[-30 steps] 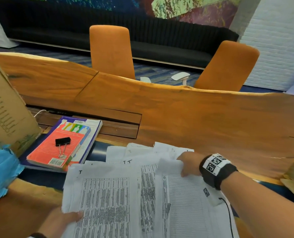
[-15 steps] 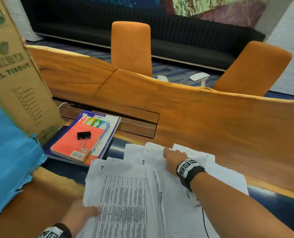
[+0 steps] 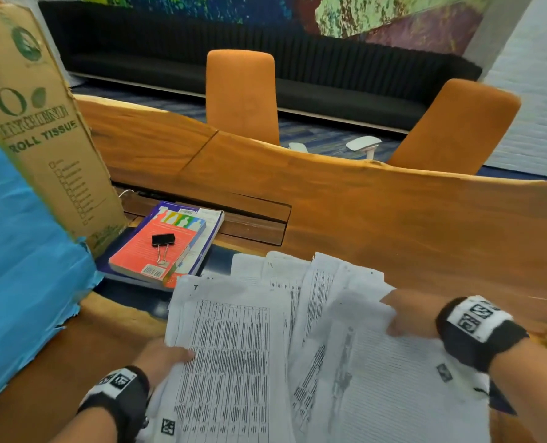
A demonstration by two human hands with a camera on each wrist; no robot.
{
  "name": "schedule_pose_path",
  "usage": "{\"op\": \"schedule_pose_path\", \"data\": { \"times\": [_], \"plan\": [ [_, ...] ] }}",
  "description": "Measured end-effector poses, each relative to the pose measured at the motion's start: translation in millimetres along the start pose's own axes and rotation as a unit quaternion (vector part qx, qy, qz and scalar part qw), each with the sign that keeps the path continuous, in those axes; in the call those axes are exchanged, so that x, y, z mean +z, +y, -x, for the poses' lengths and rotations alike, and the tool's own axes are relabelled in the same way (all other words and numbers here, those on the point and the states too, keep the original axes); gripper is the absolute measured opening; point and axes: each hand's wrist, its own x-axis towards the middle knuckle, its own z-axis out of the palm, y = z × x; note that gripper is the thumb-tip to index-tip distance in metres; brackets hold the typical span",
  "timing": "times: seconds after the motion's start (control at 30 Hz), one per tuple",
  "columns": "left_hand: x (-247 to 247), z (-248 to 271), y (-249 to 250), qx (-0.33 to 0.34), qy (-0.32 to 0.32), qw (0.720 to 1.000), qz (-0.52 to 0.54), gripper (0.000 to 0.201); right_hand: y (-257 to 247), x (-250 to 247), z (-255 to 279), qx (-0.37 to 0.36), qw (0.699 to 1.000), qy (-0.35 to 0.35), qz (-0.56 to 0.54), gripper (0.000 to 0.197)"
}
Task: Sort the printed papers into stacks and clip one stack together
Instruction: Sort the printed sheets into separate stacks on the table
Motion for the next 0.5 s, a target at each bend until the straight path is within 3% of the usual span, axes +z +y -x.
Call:
{"op": "schedule_pose_path", "data": {
  "times": [0.1,0.3,0.4,0.5],
  "plan": [
    [3.5,5.9,3.5,0.018,0.008,1.0,0.0,0.021,6.1,-13.4,40.8,-0.01,1.0,-0.015,0.006,0.018],
    [26.6,32.8,45.1,0.101,-0.017,0.995,-0.006,0.02,-12.5,-42.9,94.3,0.007,0.999,-0.01,0.053,0.036],
    [34.2,48.3,75.0,0.172,-0.017,0.985,-0.021,0.02,-28.5,-55.9,110.0,-0.022,0.997,0.004,0.078,0.013],
    [29.9,59.3,108.7,0.222,-0.008,0.975,-0.024,0.021,-40.5,-67.3,120.6,-0.048,0.994,0.008,0.094,0.009]
  ]
}}
